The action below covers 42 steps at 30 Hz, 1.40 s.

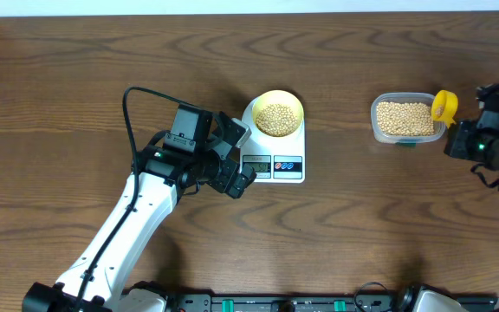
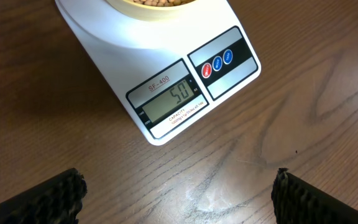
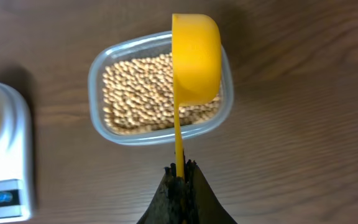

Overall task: Scoop item into bowl and weigh 50g on scale
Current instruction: 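Carry the scoop with the right gripper back into the soybean tub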

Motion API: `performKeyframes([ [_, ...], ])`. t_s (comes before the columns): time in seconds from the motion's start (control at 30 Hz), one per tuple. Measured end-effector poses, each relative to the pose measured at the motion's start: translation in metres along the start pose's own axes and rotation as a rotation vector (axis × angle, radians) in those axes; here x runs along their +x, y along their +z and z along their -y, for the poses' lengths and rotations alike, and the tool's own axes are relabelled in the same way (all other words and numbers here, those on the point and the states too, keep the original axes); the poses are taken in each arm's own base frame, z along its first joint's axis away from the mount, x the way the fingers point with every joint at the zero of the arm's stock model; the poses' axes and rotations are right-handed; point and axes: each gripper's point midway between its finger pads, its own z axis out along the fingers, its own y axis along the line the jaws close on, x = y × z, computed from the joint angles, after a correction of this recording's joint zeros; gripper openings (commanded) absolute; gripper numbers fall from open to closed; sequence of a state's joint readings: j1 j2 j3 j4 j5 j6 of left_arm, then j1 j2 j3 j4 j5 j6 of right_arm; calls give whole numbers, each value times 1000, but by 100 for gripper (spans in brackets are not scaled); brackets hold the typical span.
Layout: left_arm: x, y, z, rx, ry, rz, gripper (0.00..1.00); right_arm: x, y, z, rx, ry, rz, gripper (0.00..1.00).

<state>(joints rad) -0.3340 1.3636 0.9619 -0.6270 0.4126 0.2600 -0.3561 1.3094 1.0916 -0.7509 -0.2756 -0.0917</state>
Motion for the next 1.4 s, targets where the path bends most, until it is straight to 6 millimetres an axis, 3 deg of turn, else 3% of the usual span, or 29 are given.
performKeyframes([
  [0.4, 0, 0, 0, 0, 0, 0, 98, -3, 9, -23, 207, -339, -26, 1],
  [0.73, 0, 0, 0, 0, 0, 0, 98, 6, 27, -33, 227, -407, -84, 1],
  [0.97, 0, 0, 0, 0, 0, 0, 98, 16, 34, -60, 58, -303, -103, 1],
  [1.27, 0, 0, 0, 0, 0, 0, 98, 14, 33, -47, 42, 8, -92, 1],
  [1.4, 0, 0, 0, 0, 0, 0, 98, 9, 34, -52, -25, 122, -72, 1],
])
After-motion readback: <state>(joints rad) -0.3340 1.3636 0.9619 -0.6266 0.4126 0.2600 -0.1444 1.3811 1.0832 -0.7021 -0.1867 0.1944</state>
